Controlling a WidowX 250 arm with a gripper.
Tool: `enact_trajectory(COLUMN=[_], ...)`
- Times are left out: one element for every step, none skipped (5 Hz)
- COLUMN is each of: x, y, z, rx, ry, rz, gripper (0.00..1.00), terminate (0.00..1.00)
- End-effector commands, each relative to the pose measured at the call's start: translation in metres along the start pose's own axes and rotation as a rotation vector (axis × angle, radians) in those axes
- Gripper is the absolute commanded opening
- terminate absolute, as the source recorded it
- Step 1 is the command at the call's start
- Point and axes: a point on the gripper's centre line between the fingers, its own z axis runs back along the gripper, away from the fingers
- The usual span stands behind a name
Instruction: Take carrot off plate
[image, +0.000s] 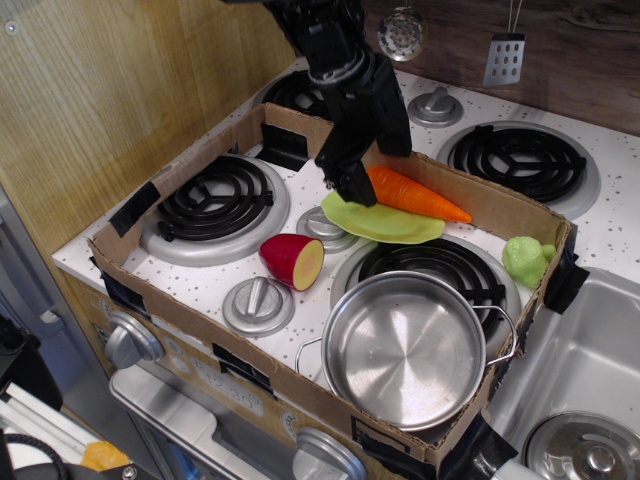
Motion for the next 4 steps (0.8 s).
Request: enact_trajectory(x=[-0.002,-0.007,-0.007,-0.006], y=[0.002,0.001,-0.004,-0.008], z=[-0.001,-0.003,-0.004,-0.005], rx=[-0.054,-0.082,-0.100,-0.127], ry=[-0.009,0.005,0.005,0.000], rz=[0.059,0.097,0.143,0.177], gripper=[1.00,1.00,1.00,1.00], terminate=[0.00,0.00,0.00,0.00])
